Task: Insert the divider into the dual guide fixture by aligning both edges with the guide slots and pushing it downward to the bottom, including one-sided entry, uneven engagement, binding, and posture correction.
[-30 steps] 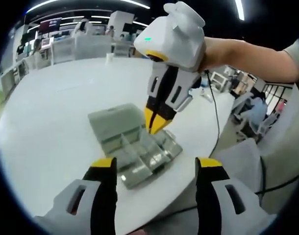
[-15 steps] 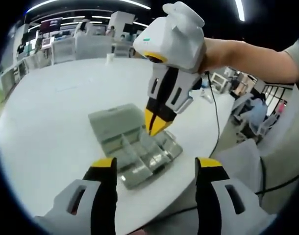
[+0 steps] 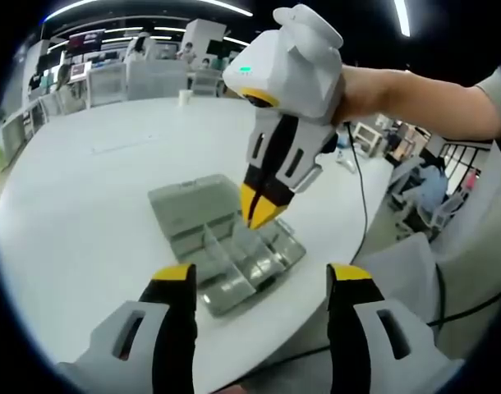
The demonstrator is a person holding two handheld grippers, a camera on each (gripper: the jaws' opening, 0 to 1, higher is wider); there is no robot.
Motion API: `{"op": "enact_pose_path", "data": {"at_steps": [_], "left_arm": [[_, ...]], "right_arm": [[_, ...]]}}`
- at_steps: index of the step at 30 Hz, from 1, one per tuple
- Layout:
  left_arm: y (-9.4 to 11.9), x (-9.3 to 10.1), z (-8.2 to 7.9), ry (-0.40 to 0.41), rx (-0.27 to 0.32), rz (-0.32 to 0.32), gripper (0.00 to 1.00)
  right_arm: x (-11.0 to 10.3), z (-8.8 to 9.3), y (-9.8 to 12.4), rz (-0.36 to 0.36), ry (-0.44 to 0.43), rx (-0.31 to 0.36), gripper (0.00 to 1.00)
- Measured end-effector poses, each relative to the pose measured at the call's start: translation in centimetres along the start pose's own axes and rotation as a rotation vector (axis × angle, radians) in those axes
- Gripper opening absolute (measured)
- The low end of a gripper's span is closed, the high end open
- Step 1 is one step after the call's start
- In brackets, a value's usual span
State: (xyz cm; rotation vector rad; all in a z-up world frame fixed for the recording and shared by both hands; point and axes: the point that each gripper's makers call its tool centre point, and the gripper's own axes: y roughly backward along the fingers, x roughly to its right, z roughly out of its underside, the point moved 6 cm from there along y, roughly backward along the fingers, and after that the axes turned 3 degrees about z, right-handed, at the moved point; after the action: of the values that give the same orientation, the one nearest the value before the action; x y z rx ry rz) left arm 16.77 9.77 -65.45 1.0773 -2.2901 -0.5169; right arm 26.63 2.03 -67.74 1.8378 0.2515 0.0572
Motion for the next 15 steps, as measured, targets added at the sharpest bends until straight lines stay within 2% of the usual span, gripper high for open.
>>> {"op": "enact_pose_path", "data": {"at_steps": [15], "left_arm": [[0.16,-0.01,-0.08,0.000,0.008,-0.002,0.63]], "right_arm": [[-0.44,-0.29,0.25,0.016,0.001,-0.028,0.00]]}}
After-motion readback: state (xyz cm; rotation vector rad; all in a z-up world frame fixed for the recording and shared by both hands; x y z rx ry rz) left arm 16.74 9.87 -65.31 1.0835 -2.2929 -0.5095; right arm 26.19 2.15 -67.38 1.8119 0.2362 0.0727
